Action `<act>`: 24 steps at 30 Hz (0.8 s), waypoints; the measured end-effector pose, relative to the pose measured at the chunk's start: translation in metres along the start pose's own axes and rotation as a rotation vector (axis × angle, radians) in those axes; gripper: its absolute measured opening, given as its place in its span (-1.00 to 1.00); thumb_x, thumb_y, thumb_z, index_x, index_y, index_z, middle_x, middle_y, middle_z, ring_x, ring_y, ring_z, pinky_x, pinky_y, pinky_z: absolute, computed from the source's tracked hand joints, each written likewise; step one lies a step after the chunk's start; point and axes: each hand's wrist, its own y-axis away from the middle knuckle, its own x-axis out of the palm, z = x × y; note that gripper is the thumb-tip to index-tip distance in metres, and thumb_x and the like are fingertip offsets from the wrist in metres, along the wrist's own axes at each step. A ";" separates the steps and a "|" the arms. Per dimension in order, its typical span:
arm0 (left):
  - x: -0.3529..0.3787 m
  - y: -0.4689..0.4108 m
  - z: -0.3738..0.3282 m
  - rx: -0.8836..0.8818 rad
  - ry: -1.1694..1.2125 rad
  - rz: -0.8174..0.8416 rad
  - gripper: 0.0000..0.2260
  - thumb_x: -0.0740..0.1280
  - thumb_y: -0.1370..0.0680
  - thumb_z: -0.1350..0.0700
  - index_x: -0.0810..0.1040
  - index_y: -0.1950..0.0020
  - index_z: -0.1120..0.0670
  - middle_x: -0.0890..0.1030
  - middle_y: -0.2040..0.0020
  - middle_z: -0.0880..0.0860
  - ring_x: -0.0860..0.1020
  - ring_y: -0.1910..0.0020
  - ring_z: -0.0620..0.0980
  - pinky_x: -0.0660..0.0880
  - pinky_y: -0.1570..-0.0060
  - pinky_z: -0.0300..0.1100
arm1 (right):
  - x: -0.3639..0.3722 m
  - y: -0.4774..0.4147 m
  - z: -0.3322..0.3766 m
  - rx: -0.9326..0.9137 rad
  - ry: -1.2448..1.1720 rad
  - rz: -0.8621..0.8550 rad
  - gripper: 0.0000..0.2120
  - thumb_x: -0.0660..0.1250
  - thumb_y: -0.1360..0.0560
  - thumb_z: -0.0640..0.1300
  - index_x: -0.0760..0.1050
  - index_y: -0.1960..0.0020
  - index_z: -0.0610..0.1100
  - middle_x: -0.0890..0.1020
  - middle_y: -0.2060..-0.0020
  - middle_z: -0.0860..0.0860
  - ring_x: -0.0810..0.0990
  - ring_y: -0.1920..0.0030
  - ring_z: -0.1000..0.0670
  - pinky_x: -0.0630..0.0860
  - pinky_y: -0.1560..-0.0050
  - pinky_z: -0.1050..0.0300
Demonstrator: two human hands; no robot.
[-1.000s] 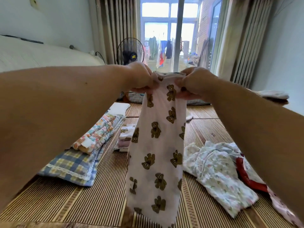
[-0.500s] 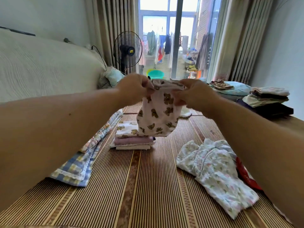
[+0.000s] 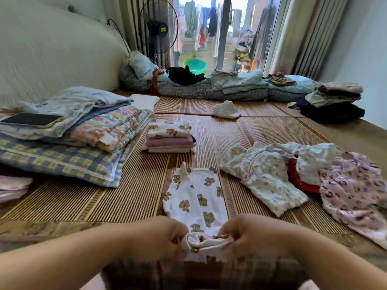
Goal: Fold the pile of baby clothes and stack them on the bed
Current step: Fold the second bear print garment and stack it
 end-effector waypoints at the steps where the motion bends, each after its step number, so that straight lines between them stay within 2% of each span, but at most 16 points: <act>1: 0.000 0.000 0.002 -0.005 0.040 0.012 -0.88 0.32 -0.53 -0.03 0.48 0.21 -0.12 0.60 0.19 -0.11 0.52 0.25 -0.19 0.44 0.22 -0.26 | 0.001 -0.001 0.000 0.009 -0.031 0.004 -0.94 0.38 -0.47 -0.04 0.61 0.07 0.04 0.64 0.28 0.14 0.56 0.28 0.18 0.44 0.18 0.27; 5: -0.010 -0.009 0.007 -0.025 0.246 -0.051 -0.91 0.29 -0.57 0.03 0.52 0.12 -0.11 0.57 0.18 -0.10 0.57 0.26 -0.16 0.44 0.28 -0.29 | -0.005 -0.020 -0.007 0.024 -0.236 -0.069 -0.98 0.36 -0.50 -0.09 0.57 0.11 -0.01 0.63 0.31 0.08 0.58 0.32 0.12 0.39 0.30 0.21; 7: -0.019 -0.021 0.008 -0.032 0.387 -0.124 -0.93 0.26 -0.60 0.08 0.49 0.04 0.04 0.57 0.16 0.00 0.60 0.33 -0.14 0.45 0.38 -0.30 | -0.014 -0.035 -0.010 0.038 -0.330 -0.178 -0.93 0.35 -0.52 -0.12 0.57 0.02 -0.09 0.62 0.26 0.01 0.56 0.33 0.09 0.35 0.36 0.23; 9: -0.028 -0.039 0.014 -0.061 0.413 -0.243 -0.87 0.24 -0.61 0.04 0.49 -0.01 0.09 0.60 0.15 0.05 0.61 0.36 -0.12 0.48 0.42 -0.28 | -0.022 -0.054 -0.013 0.046 -0.404 -0.320 -0.86 0.33 -0.54 -0.14 0.54 -0.06 -0.16 0.63 0.21 -0.04 0.54 0.34 0.08 0.36 0.44 0.29; 11: -0.030 -0.060 0.025 -0.103 0.420 -0.381 -0.80 0.27 -0.59 -0.01 0.49 -0.14 0.06 0.63 0.02 0.07 0.65 0.18 -0.05 0.61 0.23 -0.13 | -0.023 -0.073 -0.017 0.057 -0.481 -0.487 -0.76 0.32 -0.55 -0.13 0.48 -0.21 -0.11 0.65 0.08 -0.08 0.60 0.25 0.04 0.51 0.38 0.28; 12: -0.027 -0.068 0.031 -0.134 0.406 -0.437 -0.72 0.30 -0.58 -0.02 0.46 -0.25 0.03 0.61 -0.12 0.06 0.64 0.03 -0.03 0.61 0.06 -0.10 | -0.020 -0.083 -0.023 0.073 -0.456 -0.577 -0.65 0.33 -0.54 -0.10 0.42 -0.31 -0.06 0.65 -0.03 -0.09 0.64 0.13 0.00 0.58 0.22 0.22; 13: -0.022 -0.075 0.039 -0.164 0.352 -0.481 -0.61 0.32 -0.56 -0.03 0.39 -0.36 0.00 0.53 -0.27 0.05 0.58 -0.14 -0.02 0.55 -0.09 -0.10 | -0.015 -0.091 -0.030 0.095 -0.361 -0.657 -0.57 0.34 -0.53 -0.07 0.37 -0.38 -0.02 0.61 -0.14 -0.07 0.62 -0.01 -0.02 0.56 0.07 0.17; 15: -0.008 -0.078 0.046 -0.153 0.213 -0.527 -0.47 0.35 -0.53 -0.07 0.26 -0.46 -0.09 0.29 -0.48 -0.05 0.34 -0.41 -0.04 0.35 -0.35 -0.06 | -0.005 -0.094 -0.038 0.082 -0.131 -0.743 -0.54 0.35 -0.52 -0.03 0.38 -0.40 0.03 0.55 -0.25 0.02 0.54 -0.16 0.04 0.42 -0.04 0.23; 17: 0.000 -0.074 0.046 -0.004 0.138 -0.466 -0.43 0.36 -0.51 -0.12 0.22 -0.47 -0.21 0.12 -0.52 -0.23 0.11 -0.49 -0.18 0.13 -0.46 -0.08 | 0.003 -0.090 -0.042 -0.044 0.032 -0.641 -0.58 0.37 -0.51 0.03 0.43 -0.35 0.09 0.49 -0.29 0.13 0.49 -0.16 0.14 0.38 -0.13 0.28; 19: 0.005 -0.071 0.044 0.113 0.041 -0.295 -0.38 0.38 -0.46 -0.16 0.20 -0.47 -0.28 0.07 -0.47 -0.37 0.01 -0.46 -0.31 0.01 -0.45 -0.16 | 0.010 -0.089 -0.044 -0.140 0.178 -0.406 -0.49 0.40 -0.44 0.13 0.40 -0.37 0.15 0.40 -0.37 0.22 0.37 -0.30 0.20 0.25 -0.31 0.26; 22: 0.010 -0.073 0.052 0.085 -0.214 -0.128 -0.29 0.36 -0.45 -0.20 0.09 -0.52 -0.25 0.00 -0.50 -0.35 -0.08 -0.48 -0.31 -0.12 -0.44 -0.16 | 0.018 -0.095 -0.056 -0.146 0.413 -0.201 -0.24 0.40 -0.39 0.24 0.18 -0.50 0.15 0.19 -0.50 0.21 0.08 -0.50 0.16 -0.02 -0.48 0.15; 24: 0.013 -0.076 0.060 0.064 -0.290 -0.112 -0.33 0.30 -0.49 -0.16 0.05 -0.53 -0.24 -0.02 -0.54 -0.28 -0.08 -0.51 -0.27 -0.10 -0.48 -0.12 | 0.019 -0.099 -0.064 -0.162 0.446 -0.217 -0.28 0.34 -0.45 0.20 0.12 -0.52 0.17 0.14 -0.51 0.23 0.02 -0.51 0.17 -0.10 -0.46 0.21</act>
